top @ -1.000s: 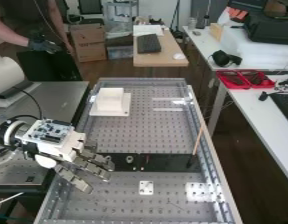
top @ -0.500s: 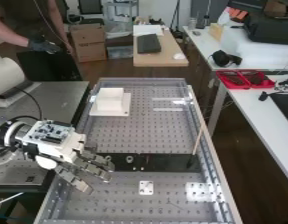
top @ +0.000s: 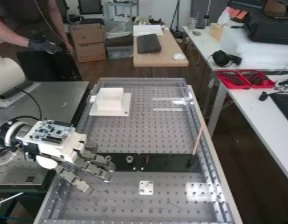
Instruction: Grab the smaller nut and place it in the white container
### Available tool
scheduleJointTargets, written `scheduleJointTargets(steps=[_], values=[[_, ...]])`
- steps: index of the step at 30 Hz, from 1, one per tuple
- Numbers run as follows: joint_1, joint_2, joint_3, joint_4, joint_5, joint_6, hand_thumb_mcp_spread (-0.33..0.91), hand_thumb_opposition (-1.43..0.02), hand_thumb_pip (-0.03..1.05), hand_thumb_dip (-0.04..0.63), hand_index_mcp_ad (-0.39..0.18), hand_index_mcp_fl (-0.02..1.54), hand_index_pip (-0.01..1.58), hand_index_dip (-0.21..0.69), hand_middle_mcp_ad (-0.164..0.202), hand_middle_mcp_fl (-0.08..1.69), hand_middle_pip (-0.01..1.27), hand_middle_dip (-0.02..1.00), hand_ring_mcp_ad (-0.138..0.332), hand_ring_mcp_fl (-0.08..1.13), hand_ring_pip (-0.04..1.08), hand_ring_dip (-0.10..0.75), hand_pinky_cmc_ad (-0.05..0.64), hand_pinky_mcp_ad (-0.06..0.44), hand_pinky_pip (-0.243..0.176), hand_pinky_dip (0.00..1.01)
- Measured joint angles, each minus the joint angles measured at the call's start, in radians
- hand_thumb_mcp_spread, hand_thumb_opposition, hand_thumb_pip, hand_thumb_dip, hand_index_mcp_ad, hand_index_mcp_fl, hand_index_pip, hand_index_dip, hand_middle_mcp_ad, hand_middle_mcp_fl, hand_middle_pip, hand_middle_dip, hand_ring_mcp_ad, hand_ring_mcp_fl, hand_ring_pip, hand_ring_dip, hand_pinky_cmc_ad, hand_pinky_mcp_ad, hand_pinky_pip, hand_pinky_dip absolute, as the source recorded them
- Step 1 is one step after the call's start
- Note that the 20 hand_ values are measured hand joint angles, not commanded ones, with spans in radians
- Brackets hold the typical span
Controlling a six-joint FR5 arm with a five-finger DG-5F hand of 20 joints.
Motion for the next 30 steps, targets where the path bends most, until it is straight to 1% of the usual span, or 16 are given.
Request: scheduleJointTargets(steps=[2, 3, 6, 9, 15, 16, 17, 20, 23, 25, 30], values=[[0.001, 0.0, 0.0, 0.001, 0.001, 0.0, 0.46, -0.91, 0.62, 0.255, -0.216, 0.31, 1.52, 0.077, -0.016, 0.25, 0.13, 0.32, 0.115, 0.01, 0.11, 0.152, 0.382, 0.314, 0.021, 0.27], [0.001, 0.0, 0.0, 0.001, 0.001, -0.001, 0.48, -0.91, 0.62, 0.255, -0.216, 0.31, 1.53, 0.077, -0.016, 0.25, 0.13, 0.32, 0.113, 0.02, 0.11, 0.152, 0.386, 0.311, 0.017, 0.27], [0.002, 0.0, -0.001, 0.0, 0.002, -0.001, 0.49, -0.92, 0.61, 0.258, -0.216, 0.31, 1.53, 0.077, -0.012, 0.25, 0.13, 0.32, 0.113, 0.03, 0.1, 0.152, 0.382, 0.314, 0.021, 0.27], [0.002, 0.0, -0.001, 0.0, 0.002, -0.003, 0.49, -0.92, 0.61, 0.264, -0.216, 0.31, 1.53, 0.077, -0.012, 0.25, 0.13, 0.32, 0.113, 0.03, 0.1, 0.152, 0.386, 0.311, 0.021, 0.27], [0.002, 0.0, 0.0, 0.002, -0.003, -0.002, 0.49, -0.94, 0.61, 0.253, -0.215, 0.33, 1.51, 0.075, -0.012, 0.25, 0.13, 0.32, 0.113, 0.03, 0.1, 0.152, 0.382, 0.314, 0.021, 0.27], [0.002, 0.0, 0.0, 0.003, -0.004, -0.002, 0.5, -0.94, 0.6, 0.255, -0.215, 0.34, 1.51, 0.075, -0.016, 0.27, 0.13, 0.32, 0.115, 0.03, 0.1, 0.154, 0.386, 0.311, 0.023, 0.27], [0.002, 0.0, 0.0, 0.003, -0.005, -0.003, 0.5, -0.94, 0.6, 0.255, -0.215, 0.34, 1.51, 0.075, -0.012, 0.27, 0.13, 0.32, 0.113, 0.04, 0.11, 0.152, 0.386, 0.311, 0.037, 0.27], [0.001, 0.0, 0.002, 0.003, -0.009, -0.003, 0.51, -0.94, 0.59, 0.253, -0.215, 0.34, 1.51, 0.075, -0.012, 0.27, 0.13, 0.32, 0.113, 0.05, 0.1, 0.154, 0.382, 0.311, 0.037, 0.27], [0.001, 0.001, 0.004, 0.003, -0.011, -0.002, 0.51, -0.95, 0.58, 0.253, -0.215, 0.38, 1.51, 0.068, -0.012, 0.27, 0.13, 0.32, 0.113, 0.05, 0.1, 0.152, 0.382, 0.311, 0.033, 0.27], [0.0, 0.001, 0.006, 0.002, -0.012, -0.001, 0.5, -0.96, 0.58, 0.253, -0.215, 0.39, 1.51, 0.068, -0.012, 0.27, 0.13, 0.32, 0.113, 0.05, 0.1, 0.152, 0.382, 0.314, 0.044, 0.27], [0.0, 0.001, 0.01, 0.0, -0.018, 0.0, 0.5, -0.96, 0.58, 0.253, -0.215, 0.39, 1.51, 0.07, -0.012, 0.27, 0.13, 0.32, 0.113, 0.05, 0.1, 0.152, 0.382, 0.314, 0.044, 0.27]])
